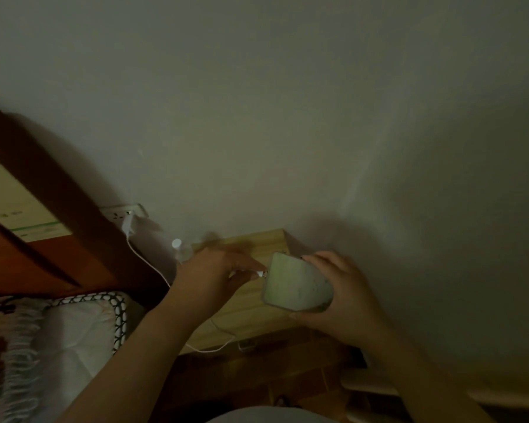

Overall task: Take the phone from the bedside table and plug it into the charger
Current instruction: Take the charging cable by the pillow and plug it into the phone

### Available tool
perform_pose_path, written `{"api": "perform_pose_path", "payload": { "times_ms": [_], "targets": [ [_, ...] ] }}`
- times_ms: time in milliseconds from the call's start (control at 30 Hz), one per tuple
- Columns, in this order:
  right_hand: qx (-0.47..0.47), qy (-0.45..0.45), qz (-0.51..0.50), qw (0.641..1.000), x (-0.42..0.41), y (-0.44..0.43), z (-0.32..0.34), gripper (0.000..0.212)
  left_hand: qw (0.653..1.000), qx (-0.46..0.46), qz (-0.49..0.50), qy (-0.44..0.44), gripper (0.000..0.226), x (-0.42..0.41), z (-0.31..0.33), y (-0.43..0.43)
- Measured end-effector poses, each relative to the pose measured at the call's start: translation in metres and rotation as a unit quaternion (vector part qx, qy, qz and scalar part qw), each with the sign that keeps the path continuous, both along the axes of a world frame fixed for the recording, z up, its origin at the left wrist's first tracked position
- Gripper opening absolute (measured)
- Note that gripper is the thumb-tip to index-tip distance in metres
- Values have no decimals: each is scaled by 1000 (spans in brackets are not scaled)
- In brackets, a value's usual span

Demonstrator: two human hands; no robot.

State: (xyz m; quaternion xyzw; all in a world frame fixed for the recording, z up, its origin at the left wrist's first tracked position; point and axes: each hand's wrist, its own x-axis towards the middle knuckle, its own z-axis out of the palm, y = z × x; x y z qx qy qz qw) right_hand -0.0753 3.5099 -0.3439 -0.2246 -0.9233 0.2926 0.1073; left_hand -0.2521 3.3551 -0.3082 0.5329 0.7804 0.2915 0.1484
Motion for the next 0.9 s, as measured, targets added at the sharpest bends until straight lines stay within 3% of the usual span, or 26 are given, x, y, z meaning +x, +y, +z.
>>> {"api": "perform_pose_path", "payload": {
  "times_ms": [333,533,900],
  "targets": [
    [-10,20,-26,999,13,7,2,87,999,-32,-18,12,15,5,8,16],
    [-56,33,-26,998,12,-2,1,85,999,-25,22,-18,18,8,8,8],
    [-56,22,-4,998,-23,-18,1,87,998,-2,45,-41,14,-21,8,-17]
  ]
}}
